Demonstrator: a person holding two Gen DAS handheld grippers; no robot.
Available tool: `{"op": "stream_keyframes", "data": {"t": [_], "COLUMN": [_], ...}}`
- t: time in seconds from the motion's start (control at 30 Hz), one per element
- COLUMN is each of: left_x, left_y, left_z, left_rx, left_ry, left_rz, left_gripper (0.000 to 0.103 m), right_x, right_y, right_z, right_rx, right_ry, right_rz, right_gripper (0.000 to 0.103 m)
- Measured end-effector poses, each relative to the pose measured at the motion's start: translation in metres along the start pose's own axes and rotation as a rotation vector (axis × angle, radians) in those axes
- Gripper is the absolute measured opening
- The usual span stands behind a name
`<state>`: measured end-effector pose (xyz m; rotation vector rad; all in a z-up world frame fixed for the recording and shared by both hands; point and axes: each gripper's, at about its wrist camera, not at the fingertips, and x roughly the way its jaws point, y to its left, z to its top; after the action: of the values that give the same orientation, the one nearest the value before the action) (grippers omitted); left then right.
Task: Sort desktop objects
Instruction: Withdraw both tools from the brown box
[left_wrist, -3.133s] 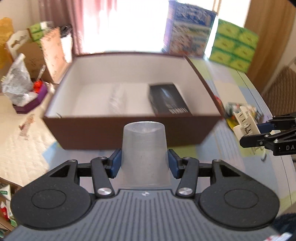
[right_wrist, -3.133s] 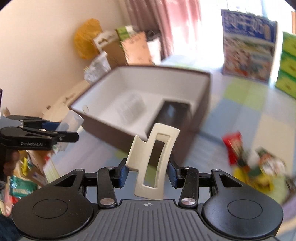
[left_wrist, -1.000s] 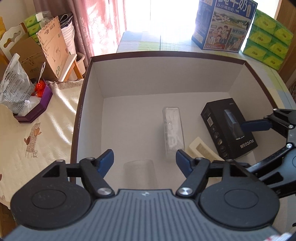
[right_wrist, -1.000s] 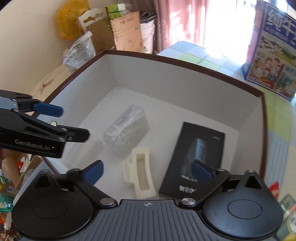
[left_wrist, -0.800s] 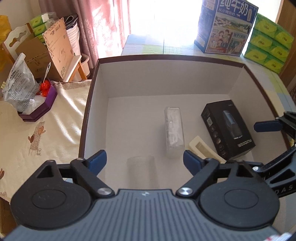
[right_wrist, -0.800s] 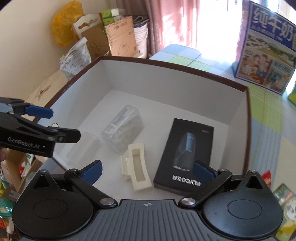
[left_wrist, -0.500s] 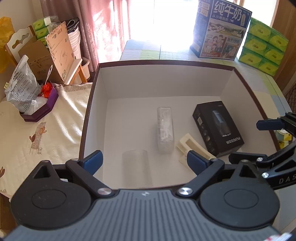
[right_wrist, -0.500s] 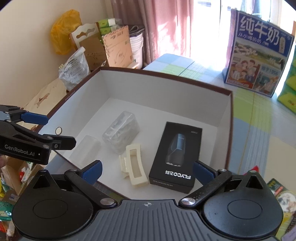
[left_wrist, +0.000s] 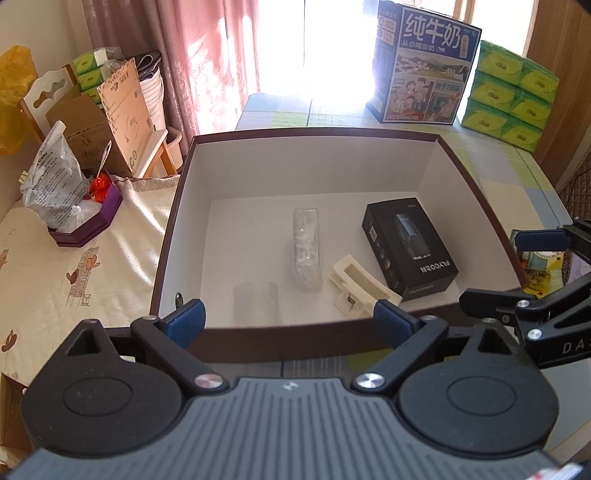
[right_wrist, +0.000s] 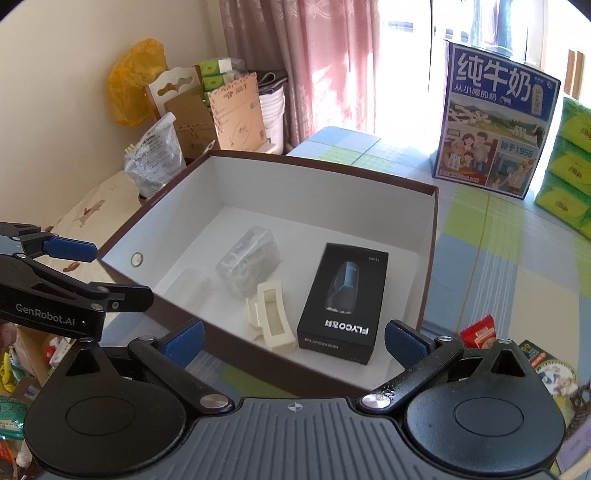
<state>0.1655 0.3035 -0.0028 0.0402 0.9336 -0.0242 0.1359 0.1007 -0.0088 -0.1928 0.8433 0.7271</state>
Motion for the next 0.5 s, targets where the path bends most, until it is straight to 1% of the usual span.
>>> {"op": "stream_keyframes", "data": {"t": [0.5], "left_x": [-0.027], "left_y": [-0.029], "left_z": [-0.034], "left_rx": [-0.024], "left_ry": [0.01], "left_rz": [0.02], "left_gripper": [0.096], "right_x": [-0.035], "right_y": [-0.006], "right_z": [-0.032], "right_rx": [-0.013], "right_ry": [0.006], "right_rz": [0.042], "right_gripper": [0.101]}}
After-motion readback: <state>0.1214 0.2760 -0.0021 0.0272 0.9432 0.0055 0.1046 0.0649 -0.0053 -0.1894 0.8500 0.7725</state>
